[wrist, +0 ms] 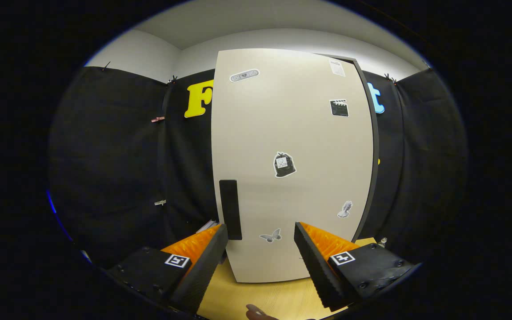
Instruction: Open the shoe cabinet door, grab the shoes and put them into the shoe cabinet, then close the shoe cabinet door.
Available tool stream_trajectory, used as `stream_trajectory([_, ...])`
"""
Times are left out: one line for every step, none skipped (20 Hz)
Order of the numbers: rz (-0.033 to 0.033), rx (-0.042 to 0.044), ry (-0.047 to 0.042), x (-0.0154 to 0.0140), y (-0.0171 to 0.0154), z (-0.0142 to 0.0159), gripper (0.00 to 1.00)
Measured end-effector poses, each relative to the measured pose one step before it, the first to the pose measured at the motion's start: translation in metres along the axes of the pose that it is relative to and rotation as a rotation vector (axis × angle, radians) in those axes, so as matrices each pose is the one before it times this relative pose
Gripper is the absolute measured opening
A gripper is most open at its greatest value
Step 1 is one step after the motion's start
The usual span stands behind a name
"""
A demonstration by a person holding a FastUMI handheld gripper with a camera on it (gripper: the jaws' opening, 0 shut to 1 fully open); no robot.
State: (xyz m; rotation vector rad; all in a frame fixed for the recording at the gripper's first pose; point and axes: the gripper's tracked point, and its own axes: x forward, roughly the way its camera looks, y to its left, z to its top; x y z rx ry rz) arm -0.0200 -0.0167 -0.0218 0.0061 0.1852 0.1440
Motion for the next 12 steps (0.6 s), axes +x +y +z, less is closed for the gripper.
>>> stream_trajectory([-0.00713, -0.00618, -0.00427, 0.00041, 0.00065, 0.00042, 0.99])
stream_trajectory([-0.00138, -0.00627, -0.00313, 0.00043, 0.00207, -0.00046, 0.99])
stream_trajectory([0.00036, -0.0058, -0.00484, 0.00053, 0.0022, -0.00012, 0.99])
stream_trajectory([-0.00167, -0.00438, -0.00514, -0.00052, 0.00106, 0.00045, 0.99])
stream_trajectory([-0.00182, -0.00175, -0.00543, 0.00021, 0.00084, 0.00088, 0.99])
stream_trajectory([0.00032, 0.0028, -0.00681, 0.00037, 0.00123, 0.00079, 0.99])
stream_trajectory([-0.00049, 0.00575, -0.00778, 0.00084, 0.00108, 0.00135, 0.99])
stream_trajectory([-0.00291, 0.00364, -0.00593, 0.00044, 0.00022, 0.00139, 0.99])
stream_trajectory([-0.0044, 0.00025, -0.00273, 0.00049, 0.00008, 0.00076, 0.99])
stream_trajectory([-0.00467, -0.00247, -0.00081, 0.00099, -0.00066, -0.00004, 0.99])
stream_trajectory([-0.00354, -0.00398, 0.00071, -0.00002, 0.00056, -0.00089, 0.98])
stream_trajectory([-0.00481, -0.00448, 0.00016, 0.00021, -0.00032, -0.00042, 0.98])
